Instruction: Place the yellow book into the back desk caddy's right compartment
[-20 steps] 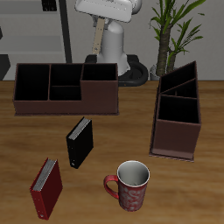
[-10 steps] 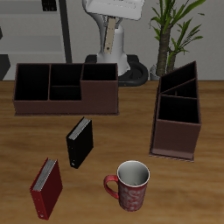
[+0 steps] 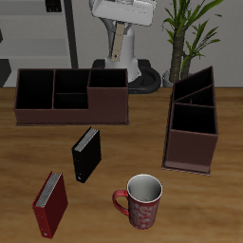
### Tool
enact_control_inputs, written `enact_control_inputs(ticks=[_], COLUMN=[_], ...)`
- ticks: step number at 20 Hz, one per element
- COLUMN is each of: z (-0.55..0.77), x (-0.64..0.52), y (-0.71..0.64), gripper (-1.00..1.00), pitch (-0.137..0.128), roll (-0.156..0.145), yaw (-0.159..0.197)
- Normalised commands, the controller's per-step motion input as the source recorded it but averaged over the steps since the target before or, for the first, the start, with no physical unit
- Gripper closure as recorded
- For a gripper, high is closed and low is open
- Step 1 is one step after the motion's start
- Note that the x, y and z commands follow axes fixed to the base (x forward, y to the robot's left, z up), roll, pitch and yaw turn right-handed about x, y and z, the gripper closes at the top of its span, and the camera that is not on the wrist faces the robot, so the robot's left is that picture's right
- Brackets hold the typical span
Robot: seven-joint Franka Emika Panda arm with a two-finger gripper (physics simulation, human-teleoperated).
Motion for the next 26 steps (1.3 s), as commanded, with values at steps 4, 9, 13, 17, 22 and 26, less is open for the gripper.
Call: enact_control_inputs(ticks=[4, 9, 13, 17, 22, 26], z=[-0.19, -0.32, -0.36, -0.31, -0.2, -0.13], x=[0.07, 0.08, 0.13, 0.04, -0.09, -0.06], y=[-0.05, -0.1, -0.05, 0.0, 0.09, 0.07], gripper=[1.0, 1.0, 1.0, 1.0, 1.0, 1.0], pitch=[0.025, 0.033, 0.054, 0.051, 0.02, 0.003], roll=[-0.001, -0.018, -0.007, 0.009, 0.019, 0.021], yaw=[-0.012, -0.01, -0.006, -0.019, -0.007, -0.007])
